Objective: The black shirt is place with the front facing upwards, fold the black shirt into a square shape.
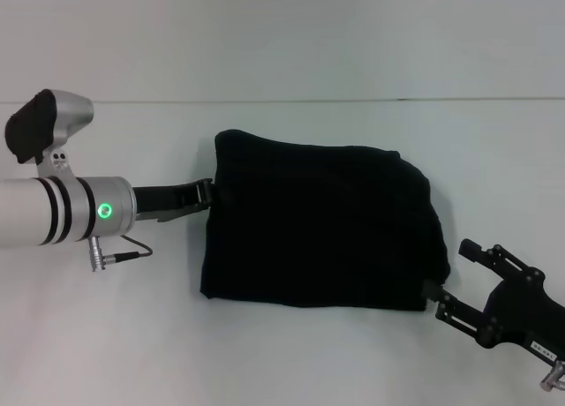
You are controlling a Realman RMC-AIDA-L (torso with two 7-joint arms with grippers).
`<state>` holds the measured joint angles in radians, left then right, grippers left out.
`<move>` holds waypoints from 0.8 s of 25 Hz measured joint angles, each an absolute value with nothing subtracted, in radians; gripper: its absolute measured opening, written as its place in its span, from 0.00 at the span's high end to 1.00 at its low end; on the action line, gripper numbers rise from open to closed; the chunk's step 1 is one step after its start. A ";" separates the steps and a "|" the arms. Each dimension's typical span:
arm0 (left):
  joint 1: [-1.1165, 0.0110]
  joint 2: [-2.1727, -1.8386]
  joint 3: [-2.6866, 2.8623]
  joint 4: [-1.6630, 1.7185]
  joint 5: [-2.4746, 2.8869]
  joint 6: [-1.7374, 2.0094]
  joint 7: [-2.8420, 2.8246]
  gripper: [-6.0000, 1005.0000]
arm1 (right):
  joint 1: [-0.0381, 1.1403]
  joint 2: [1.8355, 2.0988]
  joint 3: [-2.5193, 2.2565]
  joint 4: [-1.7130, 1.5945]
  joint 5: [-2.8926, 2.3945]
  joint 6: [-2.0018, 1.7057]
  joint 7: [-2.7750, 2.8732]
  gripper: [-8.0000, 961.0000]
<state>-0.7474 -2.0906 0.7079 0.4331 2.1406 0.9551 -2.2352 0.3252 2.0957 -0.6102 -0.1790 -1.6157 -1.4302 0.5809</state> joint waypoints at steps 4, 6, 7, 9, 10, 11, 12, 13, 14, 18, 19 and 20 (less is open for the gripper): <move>-0.740 -2.095 0.699 0.438 2.131 0.949 -2.232 0.90 | 0.329 2.096 -0.609 -0.178 -1.615 -1.428 0.581 0.12; -0.730 -2.099 0.690 0.451 2.129 0.954 -2.229 0.89 | 0.329 2.095 -0.608 -0.178 -1.615 -1.426 0.581 0.12; -0.724 -2.102 0.688 0.458 2.129 0.957 -2.228 0.89 | 0.330 2.095 -0.606 -0.178 -1.614 -1.426 0.581 0.12; -0.710 -2.107 0.686 0.479 2.128 0.969 -2.228 0.89 | 0.331 2.095 -0.600 -0.178 -1.614 -1.426 0.581 0.12; -0.704 -2.109 0.686 0.489 2.128 0.978 -2.227 0.87 | 0.333 2.096 -0.598 -0.178 -1.614 -1.426 0.581 0.12; -0.696 -2.110 0.686 0.500 2.128 0.992 -2.224 0.86 | 0.335 2.096 -0.597 -0.178 -1.614 -1.426 0.581 0.12; -0.687 -2.111 0.686 0.513 2.127 1.006 -2.219 0.84 | 0.337 2.096 -0.596 -0.178 -1.614 -1.426 0.581 0.12; -0.681 -2.111 0.686 0.525 2.126 1.023 -2.210 0.82 | 0.339 2.096 -0.596 -0.178 -1.614 -1.425 0.581 0.12; -0.672 -2.112 0.685 0.540 2.122 1.050 -2.189 0.80 | 0.342 2.096 -0.595 -0.178 -1.614 -1.424 0.581 0.12; -0.619 -2.125 0.669 0.619 2.084 1.163 -2.029 0.73 | 0.357 2.097 -0.587 -0.178 -1.614 -1.422 0.581 0.12; -0.600 -2.133 0.661 0.645 2.070 1.189 -1.982 0.71 | 0.362 2.097 -0.586 -0.178 -1.614 -1.421 0.580 0.12; -0.579 -2.144 0.653 0.670 2.052 1.214 -1.927 0.70 | 0.367 2.097 -0.586 -0.177 -1.614 -1.420 0.580 0.12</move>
<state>-0.5792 -2.1436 0.6526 0.6699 2.0516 1.2139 -1.9267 0.3674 2.0968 -0.5859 -0.1775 -1.6136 -1.4202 0.5796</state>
